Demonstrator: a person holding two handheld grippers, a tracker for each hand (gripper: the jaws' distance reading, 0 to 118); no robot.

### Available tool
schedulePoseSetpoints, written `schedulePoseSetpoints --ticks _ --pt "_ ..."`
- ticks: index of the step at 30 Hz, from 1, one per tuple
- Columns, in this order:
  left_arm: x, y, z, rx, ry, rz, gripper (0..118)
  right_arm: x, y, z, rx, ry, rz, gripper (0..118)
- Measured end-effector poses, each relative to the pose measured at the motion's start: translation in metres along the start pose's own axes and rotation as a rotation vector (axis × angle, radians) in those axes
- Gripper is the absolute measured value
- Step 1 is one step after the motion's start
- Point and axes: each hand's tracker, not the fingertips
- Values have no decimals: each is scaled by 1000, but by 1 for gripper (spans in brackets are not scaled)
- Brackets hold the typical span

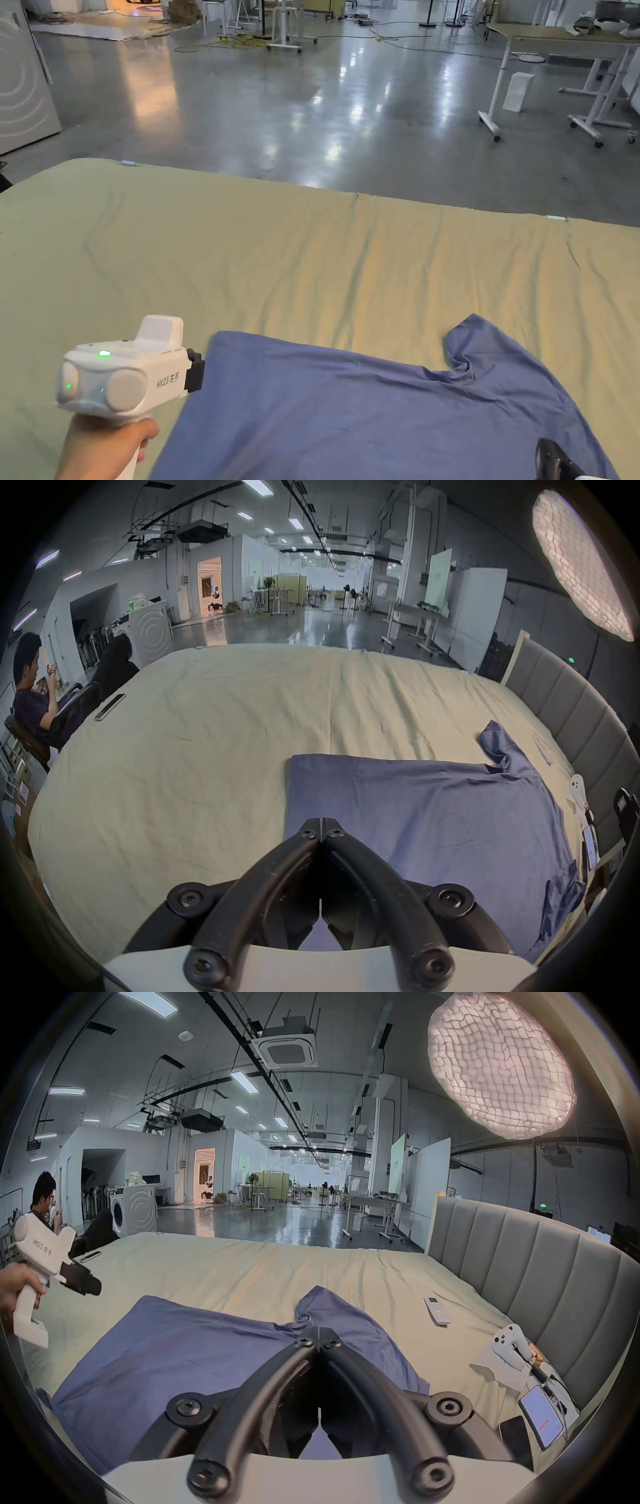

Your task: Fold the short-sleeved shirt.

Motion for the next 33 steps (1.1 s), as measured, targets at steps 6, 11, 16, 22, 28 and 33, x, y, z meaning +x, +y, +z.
schedulePoseSetpoints --ticks 6,11,16,22,28,33 --pt "-1 27 -44 -70 1 -20 0 7 -12 -3 -41 -6 8 0" --pt "2 45 -84 -119 20 -55 13 12 -22 -6 -86 -9 14 0" --pt "1 61 -132 -189 49 -21 75 18 -31 -10 -124 -27 21 0" --pt "-1 60 -183 -281 107 -53 75 28 -39 -22 -174 -54 31 0" --pt "9 59 -185 -282 112 -73 53 40 -42 -42 -205 -72 16 0" --pt "29 56 -182 -260 60 -186 6 60 -40 -102 -299 -47 -56 0"
